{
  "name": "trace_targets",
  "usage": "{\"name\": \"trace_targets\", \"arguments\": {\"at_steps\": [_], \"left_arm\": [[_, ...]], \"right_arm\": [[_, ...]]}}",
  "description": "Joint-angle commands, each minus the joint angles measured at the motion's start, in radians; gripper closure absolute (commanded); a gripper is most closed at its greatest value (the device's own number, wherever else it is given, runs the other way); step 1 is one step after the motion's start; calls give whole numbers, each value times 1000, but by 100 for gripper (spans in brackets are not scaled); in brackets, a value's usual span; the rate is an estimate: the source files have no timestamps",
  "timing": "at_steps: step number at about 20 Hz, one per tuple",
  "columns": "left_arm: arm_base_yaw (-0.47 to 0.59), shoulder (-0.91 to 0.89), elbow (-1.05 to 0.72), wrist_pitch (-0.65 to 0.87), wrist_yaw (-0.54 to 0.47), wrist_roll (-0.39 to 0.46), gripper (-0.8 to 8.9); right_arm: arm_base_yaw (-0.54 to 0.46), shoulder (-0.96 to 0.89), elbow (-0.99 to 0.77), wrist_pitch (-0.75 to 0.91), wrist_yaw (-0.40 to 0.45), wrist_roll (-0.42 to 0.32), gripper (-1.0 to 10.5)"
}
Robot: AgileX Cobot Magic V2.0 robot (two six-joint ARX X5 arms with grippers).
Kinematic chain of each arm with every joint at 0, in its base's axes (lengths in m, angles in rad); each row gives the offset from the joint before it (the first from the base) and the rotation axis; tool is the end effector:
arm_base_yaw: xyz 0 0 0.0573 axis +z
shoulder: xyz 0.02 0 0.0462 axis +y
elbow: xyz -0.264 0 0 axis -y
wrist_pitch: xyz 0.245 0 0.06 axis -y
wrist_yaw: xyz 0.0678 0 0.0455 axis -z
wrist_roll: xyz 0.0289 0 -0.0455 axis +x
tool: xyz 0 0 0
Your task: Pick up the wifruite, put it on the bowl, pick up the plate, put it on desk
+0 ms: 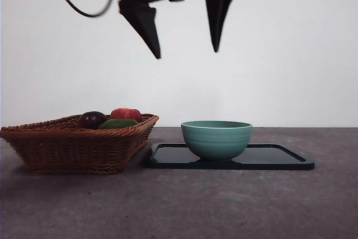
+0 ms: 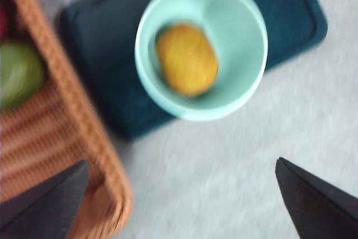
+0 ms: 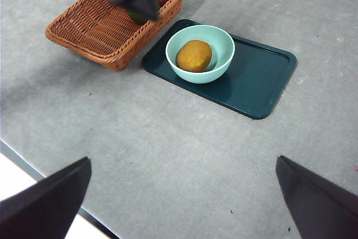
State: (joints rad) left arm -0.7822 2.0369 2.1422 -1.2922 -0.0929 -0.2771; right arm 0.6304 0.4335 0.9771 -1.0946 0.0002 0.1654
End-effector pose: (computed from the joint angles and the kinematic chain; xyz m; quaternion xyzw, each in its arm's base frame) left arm 0.2943 -0.2886 0.3352 0.1269 0.5404 -0.2075 0.8055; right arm 0.0335 0.0244 0.3418 -0.0085 0.2824 0.2758 0.9188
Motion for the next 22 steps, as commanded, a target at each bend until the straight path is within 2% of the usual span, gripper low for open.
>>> {"name": "trace_targets", "arguments": {"at_steps": [1,10,19,22], "left_arm": [[4,97,96,2,48,16,202],[5,245,152,139,52,30,203],[7,343,152,172,51,43,203],[9,360,152,198,50,57,230]], "right_arm": [[9,2,10,10,0,14,386],[9,2,10,9,-1,18,386],[9,2,10,9,-1,18,386],[9,2,10,8,-1,18,386]]}}
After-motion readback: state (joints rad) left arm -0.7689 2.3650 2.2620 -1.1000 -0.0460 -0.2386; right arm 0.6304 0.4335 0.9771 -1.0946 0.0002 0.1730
